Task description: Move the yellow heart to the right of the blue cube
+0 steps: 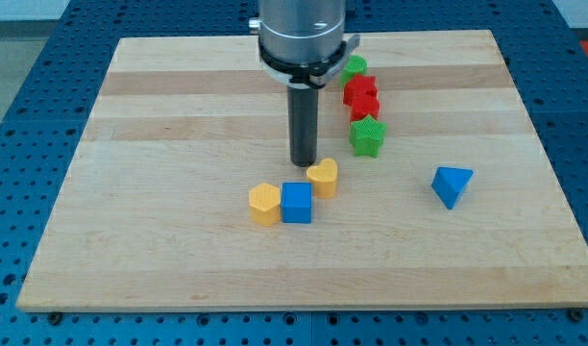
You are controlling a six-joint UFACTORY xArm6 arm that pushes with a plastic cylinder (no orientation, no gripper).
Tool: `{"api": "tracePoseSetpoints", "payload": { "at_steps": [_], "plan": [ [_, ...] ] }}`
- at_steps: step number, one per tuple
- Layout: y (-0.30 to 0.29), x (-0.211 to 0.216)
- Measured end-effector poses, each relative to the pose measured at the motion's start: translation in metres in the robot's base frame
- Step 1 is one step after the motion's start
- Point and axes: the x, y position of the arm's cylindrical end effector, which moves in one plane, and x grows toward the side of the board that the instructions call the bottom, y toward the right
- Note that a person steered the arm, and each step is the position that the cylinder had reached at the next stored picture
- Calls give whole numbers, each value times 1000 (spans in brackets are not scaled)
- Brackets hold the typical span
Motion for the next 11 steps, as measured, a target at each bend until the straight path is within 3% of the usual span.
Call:
{"api": "tracePoseSetpoints", "payload": {
  "at_steps": [4, 9, 11],
  "plan": [
    [40, 13],
    [42, 43],
    [52, 21]
  ]
}}
